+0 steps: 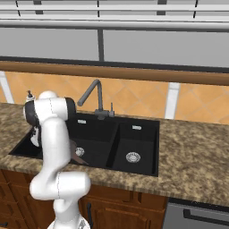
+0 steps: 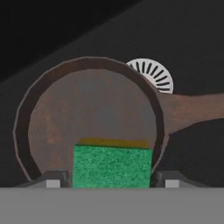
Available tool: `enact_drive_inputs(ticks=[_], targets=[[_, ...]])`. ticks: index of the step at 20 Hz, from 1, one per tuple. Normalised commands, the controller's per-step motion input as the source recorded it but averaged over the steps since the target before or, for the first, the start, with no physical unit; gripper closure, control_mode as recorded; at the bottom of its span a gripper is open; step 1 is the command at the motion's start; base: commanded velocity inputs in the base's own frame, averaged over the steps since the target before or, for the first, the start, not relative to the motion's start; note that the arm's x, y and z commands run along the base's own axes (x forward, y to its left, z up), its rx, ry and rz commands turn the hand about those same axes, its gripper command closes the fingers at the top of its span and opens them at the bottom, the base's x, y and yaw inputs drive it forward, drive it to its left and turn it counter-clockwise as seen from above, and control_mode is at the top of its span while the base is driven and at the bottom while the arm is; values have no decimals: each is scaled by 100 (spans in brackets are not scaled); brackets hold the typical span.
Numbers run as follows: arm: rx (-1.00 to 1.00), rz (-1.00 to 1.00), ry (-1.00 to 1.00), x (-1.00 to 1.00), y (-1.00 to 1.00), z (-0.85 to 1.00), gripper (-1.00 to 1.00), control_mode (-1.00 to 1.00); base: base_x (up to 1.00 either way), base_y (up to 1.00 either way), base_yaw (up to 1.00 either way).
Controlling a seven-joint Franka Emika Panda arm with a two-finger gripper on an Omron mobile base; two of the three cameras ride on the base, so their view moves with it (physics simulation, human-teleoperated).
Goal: Pick the pan and sponge and place them into the sink. Then turn on the water.
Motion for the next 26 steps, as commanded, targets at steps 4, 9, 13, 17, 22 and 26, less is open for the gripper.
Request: enact_drive_inputs(ticks=[4,9,13,17,22,26], targets=[[1,0,0,0,0,89,-100,-100,0,0,0],[0,0,0,-6,0,97,-100,-100,0,0,0],[1,0,0,-3,-1,100,-100,-100,0,0,0],[6,0,0,-10,-7,100,-100,-100,0,0,0],[17,0,0,-18,-26,88,-100,-100,0,0,0],[32,-1,0,-21,-62,54,-100,-100,0,0,0]])
